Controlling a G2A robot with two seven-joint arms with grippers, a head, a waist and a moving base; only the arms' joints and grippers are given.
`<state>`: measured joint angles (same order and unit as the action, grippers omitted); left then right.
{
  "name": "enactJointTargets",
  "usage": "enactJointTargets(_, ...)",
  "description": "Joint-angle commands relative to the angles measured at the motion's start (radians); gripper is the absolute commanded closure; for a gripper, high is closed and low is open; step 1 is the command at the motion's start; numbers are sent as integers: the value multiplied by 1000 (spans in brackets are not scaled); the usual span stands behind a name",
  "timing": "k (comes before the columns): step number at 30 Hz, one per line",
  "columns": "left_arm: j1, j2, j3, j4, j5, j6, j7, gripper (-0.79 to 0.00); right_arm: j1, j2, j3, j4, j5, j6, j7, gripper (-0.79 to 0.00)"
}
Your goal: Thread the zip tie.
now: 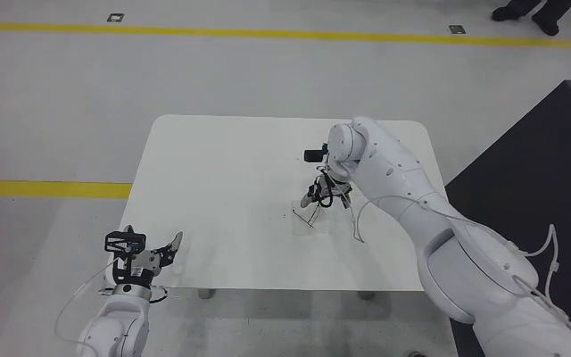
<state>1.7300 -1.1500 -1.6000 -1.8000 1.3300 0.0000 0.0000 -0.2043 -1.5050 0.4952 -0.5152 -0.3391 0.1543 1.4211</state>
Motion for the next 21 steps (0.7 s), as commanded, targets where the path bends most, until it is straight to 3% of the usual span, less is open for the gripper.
enactJointTargets(1, 0, 0, 0, 0, 0, 0, 0, -785, -4, 4, 9, -13, 2, 4, -4, -785)
enactJointTargets(6, 0, 0, 0, 0, 0, 0, 0, -785, -9, 17, 54, -31, 68, -12, 41, -785)
enactJointTargets(10, 0, 0, 0, 0, 0, 0, 0, -785, -9, 25, 74, -32, 98, -68, 96, -693)
enactJointTargets(12, 0, 0, 0, 0, 0, 0, 0, -785, -9, 23, 61, -51, 75, -98, 107, -767)
enactJointTargets(21, 0, 0, 0, 0, 0, 0, 0, -785, -17, 23, 61, -56, 71, -97, 86, -785)
